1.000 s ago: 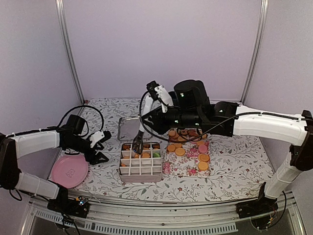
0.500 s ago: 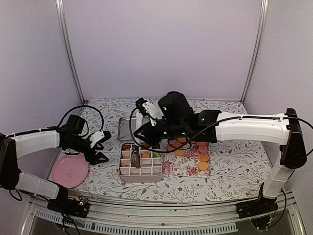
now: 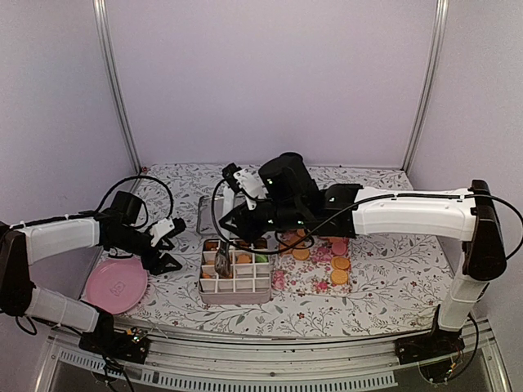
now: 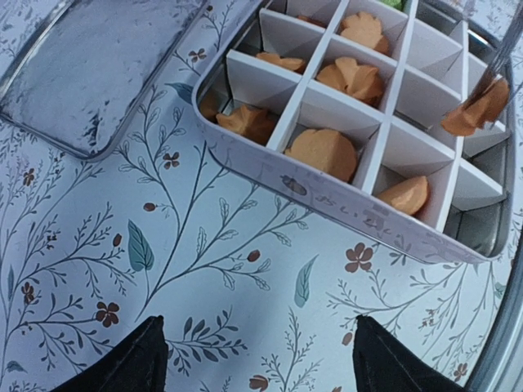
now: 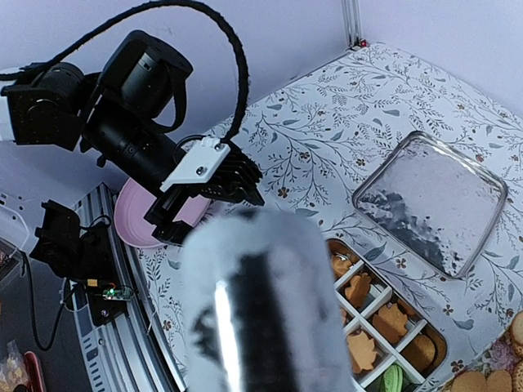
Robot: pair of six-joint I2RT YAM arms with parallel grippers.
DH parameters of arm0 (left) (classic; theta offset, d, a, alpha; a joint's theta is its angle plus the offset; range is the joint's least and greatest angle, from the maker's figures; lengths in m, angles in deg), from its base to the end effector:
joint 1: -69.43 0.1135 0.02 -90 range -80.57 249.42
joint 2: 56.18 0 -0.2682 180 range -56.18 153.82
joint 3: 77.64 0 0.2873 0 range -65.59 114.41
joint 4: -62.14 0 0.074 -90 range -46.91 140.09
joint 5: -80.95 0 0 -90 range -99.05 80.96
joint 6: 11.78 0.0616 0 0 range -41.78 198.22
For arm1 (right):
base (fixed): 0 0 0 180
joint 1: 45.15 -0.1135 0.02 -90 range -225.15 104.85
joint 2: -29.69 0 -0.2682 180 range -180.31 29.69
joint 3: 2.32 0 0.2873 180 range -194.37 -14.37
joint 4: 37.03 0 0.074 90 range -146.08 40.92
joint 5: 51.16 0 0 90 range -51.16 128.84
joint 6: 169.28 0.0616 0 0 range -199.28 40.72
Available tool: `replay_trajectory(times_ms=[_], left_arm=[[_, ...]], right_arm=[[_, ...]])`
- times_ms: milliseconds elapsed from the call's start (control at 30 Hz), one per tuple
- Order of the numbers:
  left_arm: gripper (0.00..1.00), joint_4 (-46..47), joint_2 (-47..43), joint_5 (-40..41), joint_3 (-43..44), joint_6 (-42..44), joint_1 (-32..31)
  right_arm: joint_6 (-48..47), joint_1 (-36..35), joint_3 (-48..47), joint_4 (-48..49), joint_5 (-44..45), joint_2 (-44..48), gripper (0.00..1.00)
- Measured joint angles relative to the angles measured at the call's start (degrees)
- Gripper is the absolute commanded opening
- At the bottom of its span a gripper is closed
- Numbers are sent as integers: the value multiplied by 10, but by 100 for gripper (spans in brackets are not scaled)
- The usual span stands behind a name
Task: Pack the cookies
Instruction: Place the fake cookies in the empty pocket of the box.
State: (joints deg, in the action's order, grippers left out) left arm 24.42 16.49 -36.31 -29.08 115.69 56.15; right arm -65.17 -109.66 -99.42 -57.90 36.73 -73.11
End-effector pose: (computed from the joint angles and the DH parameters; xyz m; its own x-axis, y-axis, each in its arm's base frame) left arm 0.2496 -0.0879 0.1387 -0.4287 0.6568 -0.6203 0.8510 0.5240 -0.0333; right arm 0.2073 0.4402 0.2859 -0.4100 -0.2940 -0.8634 -0.8417 0.4867 0.2340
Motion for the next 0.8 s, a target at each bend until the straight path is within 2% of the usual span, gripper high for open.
replay_trajectory(times_ms=[133, 233, 800], left_arm=[[79, 0, 0, -1, 0, 0, 0], [79, -1, 0, -1, 0, 0, 0], [79, -1, 0, -2, 0, 0, 0]], right_arm=[[0, 0, -1, 3, 3, -6, 23], [0, 0, -1, 3, 7, -6, 29], [-16, 4, -2, -5, 33, -4, 32]])
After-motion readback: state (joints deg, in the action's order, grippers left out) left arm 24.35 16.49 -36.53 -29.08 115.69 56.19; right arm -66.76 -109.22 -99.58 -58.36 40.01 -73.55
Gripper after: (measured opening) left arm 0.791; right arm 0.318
